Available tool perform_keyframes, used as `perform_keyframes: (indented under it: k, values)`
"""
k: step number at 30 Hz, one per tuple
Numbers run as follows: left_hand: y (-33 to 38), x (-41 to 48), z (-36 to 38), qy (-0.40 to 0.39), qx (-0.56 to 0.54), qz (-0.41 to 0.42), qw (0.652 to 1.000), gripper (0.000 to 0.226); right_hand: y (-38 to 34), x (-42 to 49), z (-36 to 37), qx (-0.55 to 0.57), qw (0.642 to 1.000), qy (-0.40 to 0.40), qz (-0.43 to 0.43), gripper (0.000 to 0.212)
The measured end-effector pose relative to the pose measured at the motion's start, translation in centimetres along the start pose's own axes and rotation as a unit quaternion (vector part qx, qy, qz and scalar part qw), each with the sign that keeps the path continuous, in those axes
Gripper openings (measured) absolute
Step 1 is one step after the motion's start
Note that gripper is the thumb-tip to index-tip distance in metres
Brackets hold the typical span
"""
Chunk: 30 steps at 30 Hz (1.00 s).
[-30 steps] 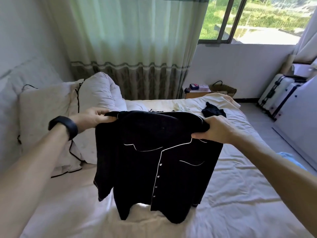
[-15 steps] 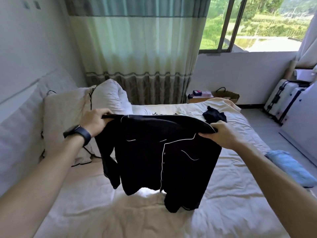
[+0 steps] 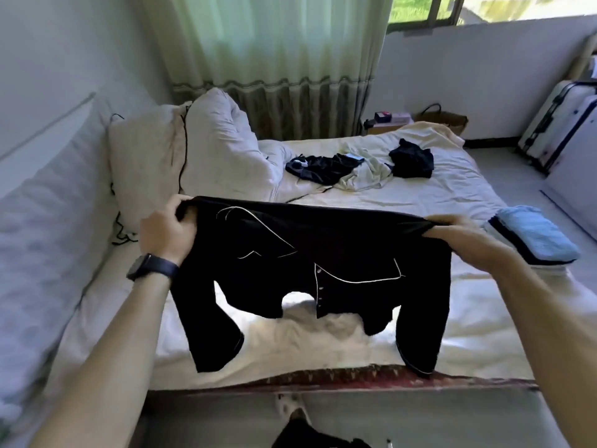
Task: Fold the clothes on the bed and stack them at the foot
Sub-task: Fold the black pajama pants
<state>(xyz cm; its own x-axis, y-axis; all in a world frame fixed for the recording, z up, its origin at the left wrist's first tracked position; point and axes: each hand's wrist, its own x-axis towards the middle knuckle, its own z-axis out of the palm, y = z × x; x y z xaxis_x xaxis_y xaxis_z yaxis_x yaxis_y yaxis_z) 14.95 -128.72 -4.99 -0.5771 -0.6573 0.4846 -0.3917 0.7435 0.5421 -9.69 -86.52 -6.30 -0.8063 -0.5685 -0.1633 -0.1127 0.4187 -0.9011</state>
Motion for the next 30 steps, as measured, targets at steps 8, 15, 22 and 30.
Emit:
perform_keyframes:
  k: [8, 15, 22, 30]
  values:
    - [-1.7, 0.8, -3.3, -0.146, -0.148, -0.077, 0.975, 0.026, 3.2, -2.3, -0.6, 0.164, 0.978, -0.084, 0.094, 0.015]
    - [-1.7, 5.3, 4.6, -0.228, -0.081, -0.131, 0.962, 0.016, 5.2, 5.0, 5.5, -0.015, 0.991, 0.036, 0.131, 0.03]
    - [-5.8, 7.7, 11.1, -0.278, -0.049, -0.173, 0.944, 0.023, 8.6, 9.1, 6.5, -0.113, 0.976, 0.063, 0.173, 0.026]
    - [-9.6, 9.7, 21.9, -0.282, 0.073, -0.101, 0.951, 0.033, 12.2, 17.0, 7.5, -0.265, 0.945, 0.168, 0.092, 0.023]
